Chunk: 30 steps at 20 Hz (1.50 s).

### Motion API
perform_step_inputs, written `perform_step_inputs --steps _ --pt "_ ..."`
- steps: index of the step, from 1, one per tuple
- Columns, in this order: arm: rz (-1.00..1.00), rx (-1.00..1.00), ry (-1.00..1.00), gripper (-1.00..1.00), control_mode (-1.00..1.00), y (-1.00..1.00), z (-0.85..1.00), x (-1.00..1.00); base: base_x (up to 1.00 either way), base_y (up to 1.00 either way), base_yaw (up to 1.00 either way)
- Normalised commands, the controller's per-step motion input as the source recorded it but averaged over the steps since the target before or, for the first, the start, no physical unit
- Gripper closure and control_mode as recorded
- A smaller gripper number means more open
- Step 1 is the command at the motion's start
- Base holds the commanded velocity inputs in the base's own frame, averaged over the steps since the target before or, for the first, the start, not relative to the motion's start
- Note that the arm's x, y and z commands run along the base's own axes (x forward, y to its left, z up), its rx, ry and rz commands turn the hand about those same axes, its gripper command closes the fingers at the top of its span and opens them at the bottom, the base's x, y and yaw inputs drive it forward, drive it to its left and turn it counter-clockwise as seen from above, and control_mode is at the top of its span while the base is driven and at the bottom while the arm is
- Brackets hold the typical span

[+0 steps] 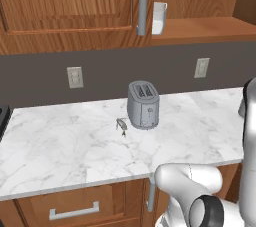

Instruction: Retrieve the tupperware from the cabinet, then place the raw meat into the tupperware to avoid contamination.

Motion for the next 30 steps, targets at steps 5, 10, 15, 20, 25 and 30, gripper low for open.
perform_step_inputs --steps 5,10,15,20,25,30 --pt "0.00 0.00 0.00 -1.00 -1.00 0.00 0.00 0.00 0.00 0.00 0.00" --pt "-0.03 -0.03 0.00 -1.00 -1.00 0.50 0.00 0.08 0.00 0.00 0.00" --pt "-0.01 -0.06 -0.06 -1.00 -1.00 0.84 0.07 0.00 0.00 0.00 0.00" --pt "-0.01 -0.03 -0.06 -1.00 -1.00 0.87 0.00 0.01 0.00 0.00 0.00" --pt "-0.10 0.03 -0.23 -1.00 -1.00 0.41 0.00 0.07 0.00 0.00 0.00" --pt "-0.09 0.07 -0.35 -1.00 -1.00 0.05 0.00 0.00 0.00 0.00 0.00"
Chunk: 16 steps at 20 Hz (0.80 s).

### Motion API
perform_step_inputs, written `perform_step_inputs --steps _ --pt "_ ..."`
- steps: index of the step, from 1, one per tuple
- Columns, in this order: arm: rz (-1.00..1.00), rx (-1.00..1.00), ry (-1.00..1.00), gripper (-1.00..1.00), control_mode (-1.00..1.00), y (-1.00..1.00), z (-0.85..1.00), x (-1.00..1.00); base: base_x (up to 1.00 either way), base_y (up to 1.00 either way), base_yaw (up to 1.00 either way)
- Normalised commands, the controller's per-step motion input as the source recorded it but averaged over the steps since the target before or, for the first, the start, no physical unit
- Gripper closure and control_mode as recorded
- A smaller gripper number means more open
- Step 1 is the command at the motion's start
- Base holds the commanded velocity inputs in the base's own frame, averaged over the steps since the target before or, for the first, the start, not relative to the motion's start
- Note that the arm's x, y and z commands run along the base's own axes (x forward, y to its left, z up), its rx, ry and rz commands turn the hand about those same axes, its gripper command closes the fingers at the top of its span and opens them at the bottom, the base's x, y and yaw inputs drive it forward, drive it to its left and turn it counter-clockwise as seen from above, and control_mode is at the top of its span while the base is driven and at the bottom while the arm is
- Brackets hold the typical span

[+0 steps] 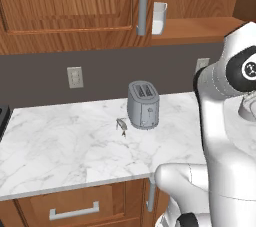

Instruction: Retrieve the tupperware from the cabinet, then place the raw meat into the tupperware to avoid contamination.

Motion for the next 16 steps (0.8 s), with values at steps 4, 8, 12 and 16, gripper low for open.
perform_step_inputs --steps 4,8,12,16 --pt "-0.12 0.08 -0.44 -1.00 -1.00 0.13 0.00 0.05 0.00 0.00 0.00" --pt "-0.11 0.06 -0.38 -1.00 -1.00 0.45 0.00 0.37 0.00 0.00 0.00" --pt "0.00 0.01 -0.26 -1.00 -1.00 0.56 0.04 0.58 0.00 0.00 0.00" --pt "0.06 0.06 -0.12 -1.00 -1.00 0.23 0.01 0.39 0.00 0.00 0.00"
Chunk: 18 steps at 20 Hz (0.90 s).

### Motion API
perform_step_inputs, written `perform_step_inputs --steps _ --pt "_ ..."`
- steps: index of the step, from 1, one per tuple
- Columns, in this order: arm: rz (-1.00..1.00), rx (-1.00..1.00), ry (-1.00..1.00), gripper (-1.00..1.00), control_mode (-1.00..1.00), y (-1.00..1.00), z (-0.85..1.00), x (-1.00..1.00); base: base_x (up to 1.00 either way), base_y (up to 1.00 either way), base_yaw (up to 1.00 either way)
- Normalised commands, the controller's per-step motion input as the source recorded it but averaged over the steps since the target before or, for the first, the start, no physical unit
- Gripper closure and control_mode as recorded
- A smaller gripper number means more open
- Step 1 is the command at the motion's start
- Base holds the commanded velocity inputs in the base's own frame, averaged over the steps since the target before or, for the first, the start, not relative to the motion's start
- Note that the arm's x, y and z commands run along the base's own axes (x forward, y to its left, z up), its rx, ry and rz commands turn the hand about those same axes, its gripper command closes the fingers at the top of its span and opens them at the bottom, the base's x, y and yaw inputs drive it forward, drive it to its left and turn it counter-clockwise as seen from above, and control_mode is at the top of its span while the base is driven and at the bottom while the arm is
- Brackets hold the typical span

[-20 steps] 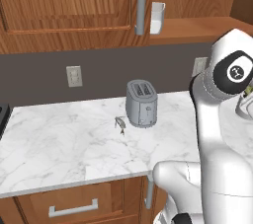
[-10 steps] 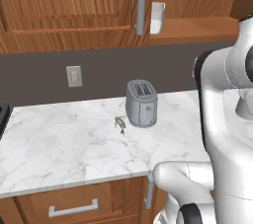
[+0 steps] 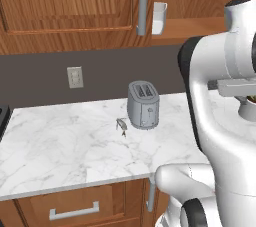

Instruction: Retrieve the tupperware from the cabinet, then place the raw meat into the tupperware to avoid contamination.

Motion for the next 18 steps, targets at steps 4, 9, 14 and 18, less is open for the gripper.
perform_step_inputs --steps 4,9,14,18 --pt "0.25 0.14 -0.10 -1.00 -1.00 0.14 0.00 0.39 0.00 0.00 0.00" --pt "0.31 0.13 -0.12 -1.00 -1.00 0.11 0.00 0.38 0.00 0.00 0.00" --pt "0.19 0.04 -0.18 -1.00 -1.00 0.39 0.01 0.39 0.00 0.00 0.00" --pt "0.18 0.02 -0.20 -1.00 -1.00 0.57 0.11 0.38 0.00 0.00 0.00"
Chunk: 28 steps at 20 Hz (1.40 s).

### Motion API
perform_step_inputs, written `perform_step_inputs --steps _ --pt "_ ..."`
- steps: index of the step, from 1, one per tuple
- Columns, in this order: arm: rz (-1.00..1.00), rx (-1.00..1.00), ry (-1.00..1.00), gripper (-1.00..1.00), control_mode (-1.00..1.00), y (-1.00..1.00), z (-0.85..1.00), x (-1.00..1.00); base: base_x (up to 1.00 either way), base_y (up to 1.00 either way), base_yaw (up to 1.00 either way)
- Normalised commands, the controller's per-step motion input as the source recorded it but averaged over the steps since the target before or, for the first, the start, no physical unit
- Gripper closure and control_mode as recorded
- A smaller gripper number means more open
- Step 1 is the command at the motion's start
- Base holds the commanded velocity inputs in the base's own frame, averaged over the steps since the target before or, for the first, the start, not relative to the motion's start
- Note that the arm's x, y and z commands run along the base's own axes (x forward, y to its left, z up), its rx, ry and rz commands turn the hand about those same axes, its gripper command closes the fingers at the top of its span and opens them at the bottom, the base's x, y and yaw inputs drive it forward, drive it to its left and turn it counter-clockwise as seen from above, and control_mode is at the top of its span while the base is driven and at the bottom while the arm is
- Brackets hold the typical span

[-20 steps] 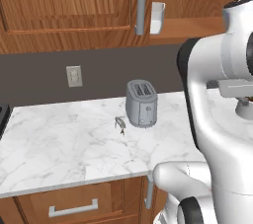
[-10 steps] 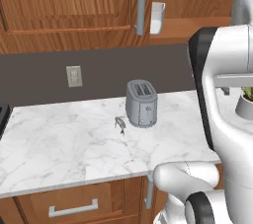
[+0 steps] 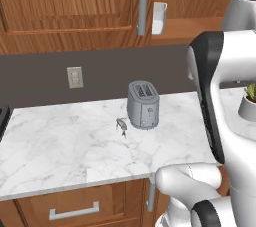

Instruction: Retrieve the tupperware from the cabinet, then place the raw meat into the tupperware to avoid contamination.

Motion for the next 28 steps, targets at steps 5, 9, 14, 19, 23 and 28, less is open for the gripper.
perform_step_inputs --steps 5,9,14,19,23,28 --pt "0.19 0.03 -0.13 -1.00 -1.00 0.56 0.16 0.14 0.00 0.00 0.00" --pt "0.25 0.00 -0.16 -1.00 -1.00 0.45 0.24 0.26 0.00 0.00 0.00" --pt "0.25 0.00 -0.19 -1.00 -1.00 0.42 0.32 0.26 0.00 0.00 0.00" --pt "0.14 -0.05 -0.16 -1.00 -1.00 0.36 0.40 0.16 0.00 0.00 0.00" --pt "-0.13 -0.09 -0.02 -1.00 -1.00 0.29 0.29 0.01 0.00 0.00 0.00" --pt "-0.19 -0.05 -0.04 -1.00 -1.00 0.16 0.12 0.11 0.00 0.00 0.00"
